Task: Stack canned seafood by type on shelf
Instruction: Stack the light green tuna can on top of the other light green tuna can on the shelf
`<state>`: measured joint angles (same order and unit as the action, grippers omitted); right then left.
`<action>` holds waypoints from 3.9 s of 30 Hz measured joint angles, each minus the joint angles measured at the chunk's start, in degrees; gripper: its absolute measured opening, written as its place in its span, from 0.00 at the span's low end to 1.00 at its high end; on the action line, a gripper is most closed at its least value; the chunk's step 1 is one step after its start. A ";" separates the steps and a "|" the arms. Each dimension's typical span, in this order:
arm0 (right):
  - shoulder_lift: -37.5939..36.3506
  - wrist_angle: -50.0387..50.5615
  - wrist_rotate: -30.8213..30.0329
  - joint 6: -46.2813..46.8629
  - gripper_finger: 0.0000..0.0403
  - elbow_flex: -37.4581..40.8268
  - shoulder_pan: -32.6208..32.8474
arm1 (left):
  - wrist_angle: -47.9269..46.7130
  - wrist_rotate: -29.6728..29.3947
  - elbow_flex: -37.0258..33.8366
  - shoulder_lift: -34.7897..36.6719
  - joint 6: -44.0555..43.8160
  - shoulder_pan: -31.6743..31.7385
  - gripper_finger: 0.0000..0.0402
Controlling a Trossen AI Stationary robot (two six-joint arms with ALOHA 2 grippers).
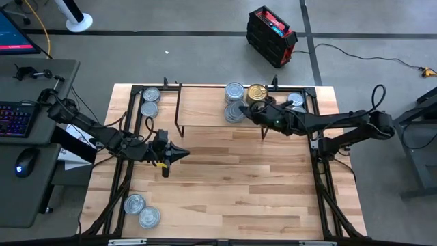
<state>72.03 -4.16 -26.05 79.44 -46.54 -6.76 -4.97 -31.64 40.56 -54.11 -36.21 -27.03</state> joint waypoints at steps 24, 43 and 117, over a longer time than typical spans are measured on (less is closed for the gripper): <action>0.02 -0.62 -1.48 -1.01 0.72 -0.02 0.04 | -0.01 0.00 0.00 0.00 -0.02 0.00 0.00; 1.32 -3.78 -2.83 -0.92 0.82 -0.16 0.83 | -0.03 -0.02 0.00 0.00 1.33 1.36 0.00; 19.85 35.43 23.14 -22.59 0.02 -16.28 26.64 | -35.97 22.50 14.91 -34.56 -43.62 -36.64 0.00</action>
<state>91.88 31.27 -2.92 56.85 -62.83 19.88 -40.94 -9.13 55.47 -88.67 -79.83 -63.66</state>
